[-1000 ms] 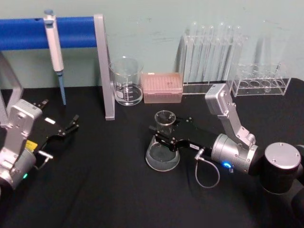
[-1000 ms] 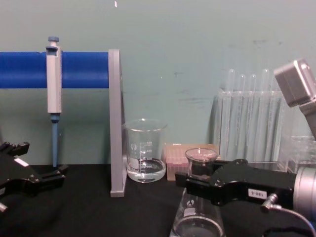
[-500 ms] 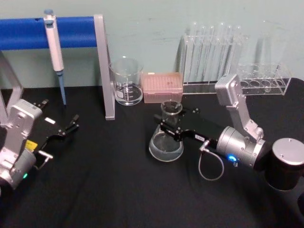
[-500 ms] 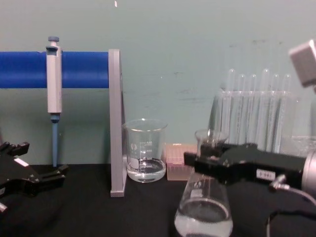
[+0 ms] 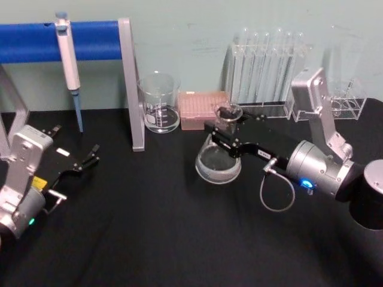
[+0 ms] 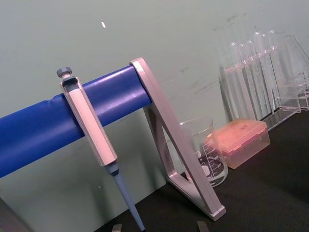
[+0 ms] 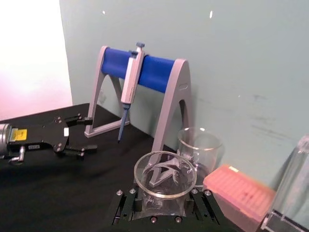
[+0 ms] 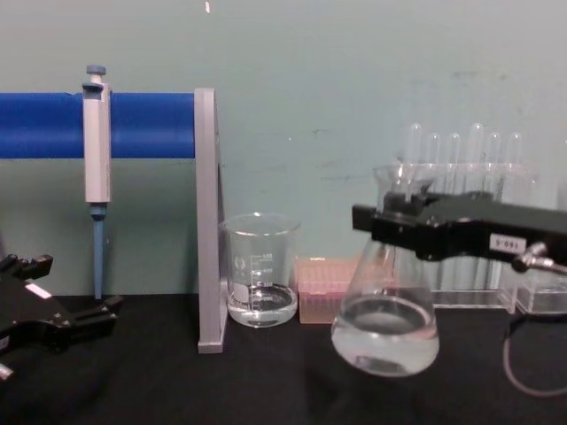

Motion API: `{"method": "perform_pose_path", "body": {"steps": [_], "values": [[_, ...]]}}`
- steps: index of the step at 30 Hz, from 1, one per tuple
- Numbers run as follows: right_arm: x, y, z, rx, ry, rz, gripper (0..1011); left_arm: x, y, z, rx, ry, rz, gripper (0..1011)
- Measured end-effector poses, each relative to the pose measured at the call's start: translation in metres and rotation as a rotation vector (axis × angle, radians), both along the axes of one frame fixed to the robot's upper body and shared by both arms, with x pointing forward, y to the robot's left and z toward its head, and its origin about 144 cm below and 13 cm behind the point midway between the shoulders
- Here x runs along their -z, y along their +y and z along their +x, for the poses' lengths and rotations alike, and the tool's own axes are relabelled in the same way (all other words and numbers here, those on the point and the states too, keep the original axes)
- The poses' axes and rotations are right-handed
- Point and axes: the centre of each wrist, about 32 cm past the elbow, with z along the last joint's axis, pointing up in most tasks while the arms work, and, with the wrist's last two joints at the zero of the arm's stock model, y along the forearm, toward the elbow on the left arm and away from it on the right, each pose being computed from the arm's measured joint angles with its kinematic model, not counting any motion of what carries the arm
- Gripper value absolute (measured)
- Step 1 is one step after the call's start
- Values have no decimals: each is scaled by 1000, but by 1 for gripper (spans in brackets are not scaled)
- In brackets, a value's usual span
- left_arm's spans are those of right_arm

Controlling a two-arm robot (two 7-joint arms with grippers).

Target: Grasp the erlenmeyer flask with one hand, shake it three times, then place it back.

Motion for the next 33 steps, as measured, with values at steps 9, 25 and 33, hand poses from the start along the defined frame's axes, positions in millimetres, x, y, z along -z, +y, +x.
{"method": "perform_pose_path", "body": {"steps": [9,25,33], "values": [[-16,-4,-5,14,-36,17,449,0,0,0,0,0,0,1001],[-20,-5,-7,24,-35,25,449,0,0,0,0,0,0,1001],[-18,-4,-6,23,-10,26,449,0,0,0,0,0,0,1001]]}}
